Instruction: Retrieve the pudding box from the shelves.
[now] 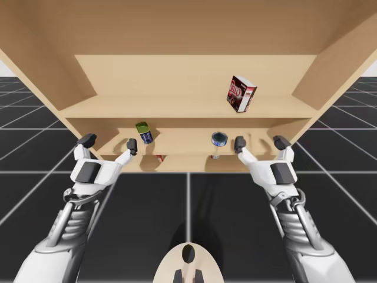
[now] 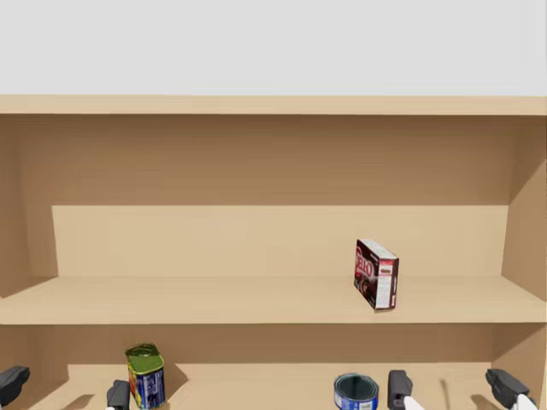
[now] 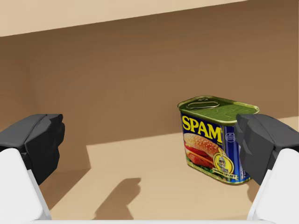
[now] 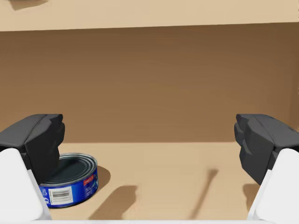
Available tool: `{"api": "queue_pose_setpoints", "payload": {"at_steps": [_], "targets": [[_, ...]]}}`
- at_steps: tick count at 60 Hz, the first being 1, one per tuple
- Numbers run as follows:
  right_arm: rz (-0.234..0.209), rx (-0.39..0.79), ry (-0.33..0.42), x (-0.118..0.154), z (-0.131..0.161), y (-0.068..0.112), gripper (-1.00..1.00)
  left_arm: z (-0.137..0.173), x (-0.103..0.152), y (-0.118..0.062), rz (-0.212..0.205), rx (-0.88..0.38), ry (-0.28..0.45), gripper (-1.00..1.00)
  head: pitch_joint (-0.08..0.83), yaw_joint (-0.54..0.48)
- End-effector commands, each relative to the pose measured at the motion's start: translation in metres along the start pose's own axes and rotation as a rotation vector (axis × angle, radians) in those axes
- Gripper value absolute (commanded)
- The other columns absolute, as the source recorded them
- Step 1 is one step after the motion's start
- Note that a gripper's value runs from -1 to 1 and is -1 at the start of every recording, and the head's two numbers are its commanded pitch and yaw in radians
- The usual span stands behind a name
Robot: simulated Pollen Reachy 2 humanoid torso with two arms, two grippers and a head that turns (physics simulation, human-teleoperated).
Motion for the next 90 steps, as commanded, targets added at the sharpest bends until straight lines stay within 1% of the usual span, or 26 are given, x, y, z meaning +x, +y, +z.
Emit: {"api": "queue_pose_setpoints", "payload": {"at_steps": [1, 4, 12, 25, 33, 36, 39, 42, 43, 45, 46, 47, 49, 50, 54, 63, 64, 68, 75, 84, 90], "targets": [[-0.013, -0.027, -0.007, -0.003, 0.002, 0.006, -1.00, 0.000, 0.000, 0.000, -0.003, 0.001, -0.001, -1.00, 0.005, -0.01], [-0.019, 0.016, 0.004, -0.003, 0.001, 0.006, -1.00, 0.000, 0.000, 0.000, -0.003, 0.002, 0.000, -1.00, 0.020, -0.01], [-0.021, 0.009, 0.015, -0.003, 0.000, 0.005, -1.00, 0.000, 0.000, 0.000, -0.004, 0.003, 0.000, -1.00, 0.066, -0.03], [-0.021, 0.006, 0.015, -0.003, -0.001, 0.006, -1.00, 0.000, 0.000, 0.000, -0.008, 0.001, -0.001, -1.00, 0.123, -0.18], [-0.027, 0.006, 0.022, -0.002, -0.001, 0.006, -1.00, 0.000, -0.001, 0.000, -0.008, 0.002, -0.001, -1.00, 0.143, -0.23], [-0.022, 0.007, 0.016, 0.000, 0.000, 0.007, -1.00, -0.001, -0.001, 0.000, -0.008, 0.002, 0.000, -1.00, 0.145, -0.24], [-0.028, 0.014, 0.005, 0.005, 0.003, 0.009, -1.00, -0.001, -0.001, 0.000, -0.010, 0.004, 0.002, -1.00, 0.144, -0.25], [-0.039, 0.016, 0.003, 0.015, 0.007, 0.012, -1.00, -0.001, -0.001, 0.001, -0.012, 0.013, 0.008, -1.00, 0.144, -0.24], [-0.043, 0.030, -0.005, 0.024, 0.011, 0.014, -1.00, -0.002, -0.002, 0.001, -0.013, 0.017, 0.013, -1.00, 0.145, -0.24], [-0.044, 0.042, -0.014, 0.031, 0.014, 0.015, -1.00, -0.002, -0.002, 0.002, -0.013, 0.019, 0.015, -1.00, 0.147, -0.23], [-0.028, 0.038, -0.016, 0.037, 0.017, 0.017, -1.00, -0.002, -0.002, 0.002, -0.011, 0.023, 0.017, -1.00, 0.147, -0.23], [-0.024, 0.040, -0.013, 0.044, 0.019, 0.018, -1.00, -0.002, -0.002, 0.002, -0.010, 0.024, 0.019, -1.00, 0.147, -0.23], [-0.030, 0.044, 0.001, 0.050, 0.022, 0.020, -1.00, -0.003, -0.002, 0.002, -0.010, 0.025, 0.020, -1.00, 0.148, -0.23], [-0.028, 0.055, 0.011, 0.058, 0.026, 0.022, -1.00, -0.003, -0.002, 0.003, -0.009, 0.027, 0.021, -1.00, 0.148, -0.23], [-0.021, 0.067, 0.040, 0.073, 0.032, 0.028, -1.00, -0.002, -0.002, 0.003, -0.008, 0.029, 0.022, -1.00, 0.150, -0.23], [0.017, 0.116, 0.008, 0.105, 0.037, 0.041, -1.00, -0.003, -0.003, 0.004, -0.004, 0.035, 0.024, -1.00, 0.159, -0.22], [0.024, 0.124, -0.004, 0.111, 0.036, 0.043, -1.00, -0.003, -0.003, 0.004, -0.004, 0.035, 0.024, -1.00, 0.160, -0.22], [0.029, 0.134, -0.012, 0.121, 0.030, 0.046, -1.00, -0.003, -0.003, 0.004, -0.004, 0.035, 0.024, -1.00, 0.161, -0.22], [0.047, 0.142, -0.014, 0.128, 0.018, 0.052, -1.00, -0.003, -0.003, 0.005, -0.004, 0.038, 0.023, -1.00, 0.164, -0.23], [0.042, 0.154, 0.029, 0.126, -0.006, 0.057, -1.00, -0.003, -0.003, 0.005, -0.003, 0.040, 0.021, -1.00, 0.168, -0.23], [0.021, 0.157, 0.074, 0.119, -0.030, 0.059, -1.00, -0.003, -0.002, 0.005, 0.000, 0.040, 0.019, -1.00, 0.173, -0.23]]}}
